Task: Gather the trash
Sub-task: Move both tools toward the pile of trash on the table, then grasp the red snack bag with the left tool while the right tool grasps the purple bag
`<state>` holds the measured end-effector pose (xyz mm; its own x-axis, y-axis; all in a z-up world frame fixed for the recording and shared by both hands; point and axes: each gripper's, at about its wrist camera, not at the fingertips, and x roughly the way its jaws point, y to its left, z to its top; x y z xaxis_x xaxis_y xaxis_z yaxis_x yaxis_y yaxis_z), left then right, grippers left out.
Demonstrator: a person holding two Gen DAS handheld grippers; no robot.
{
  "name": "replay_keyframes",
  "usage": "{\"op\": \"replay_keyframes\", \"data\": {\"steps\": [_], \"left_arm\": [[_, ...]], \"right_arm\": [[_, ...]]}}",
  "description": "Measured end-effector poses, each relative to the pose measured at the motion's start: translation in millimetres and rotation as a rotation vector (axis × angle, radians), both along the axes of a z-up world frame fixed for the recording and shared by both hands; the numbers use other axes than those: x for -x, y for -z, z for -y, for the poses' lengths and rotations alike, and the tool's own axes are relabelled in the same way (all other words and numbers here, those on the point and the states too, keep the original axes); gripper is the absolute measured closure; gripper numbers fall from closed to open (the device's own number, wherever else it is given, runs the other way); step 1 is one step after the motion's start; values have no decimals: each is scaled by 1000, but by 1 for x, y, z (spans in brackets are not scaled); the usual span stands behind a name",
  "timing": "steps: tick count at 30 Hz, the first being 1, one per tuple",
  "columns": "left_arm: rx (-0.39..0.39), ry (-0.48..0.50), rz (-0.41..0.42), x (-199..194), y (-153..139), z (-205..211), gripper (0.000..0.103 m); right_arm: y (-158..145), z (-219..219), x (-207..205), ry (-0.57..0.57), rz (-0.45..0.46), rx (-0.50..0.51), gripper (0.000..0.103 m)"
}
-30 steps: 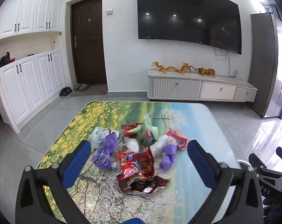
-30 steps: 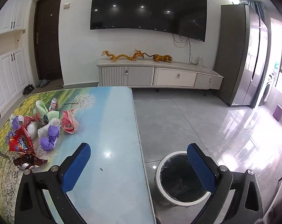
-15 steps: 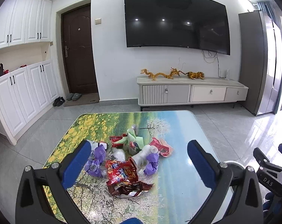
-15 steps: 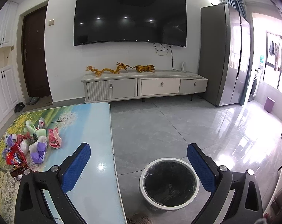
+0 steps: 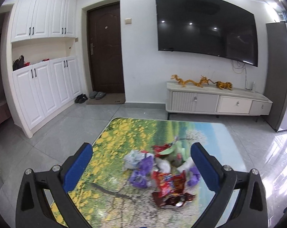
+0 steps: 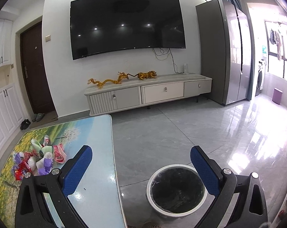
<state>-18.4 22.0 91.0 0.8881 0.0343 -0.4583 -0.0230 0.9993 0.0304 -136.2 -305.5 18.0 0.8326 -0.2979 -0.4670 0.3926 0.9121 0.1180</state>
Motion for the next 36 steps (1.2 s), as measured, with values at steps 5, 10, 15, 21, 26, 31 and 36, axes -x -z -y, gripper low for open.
{"op": "replay_keyframes", "data": {"steps": [5,10,15,21,26,31,36], "left_arm": [[12,-45,-36,-10,14,-43,0],[69,-50,-88,-23,34,-74,0],[136,54,-136,-27,59,-75,2],[147,280,-240,-27,98,-33,7],[158,370,-281,-43,115,-5,24],[208,395,-350,-69,131,3,39],[230,404,-404,-81,145,6,47]], "right_arm": [[5,-8,-9,-52,-40,-11,0],[13,-25,-29,-133,-85,-50,0],[26,-50,-56,-288,-144,-108,16],[46,-85,-99,-474,-235,-201,43],[59,-103,-125,-595,-268,-276,48],[68,-122,-152,-692,-311,-316,54],[80,-138,-174,-748,-354,-343,55]]}}
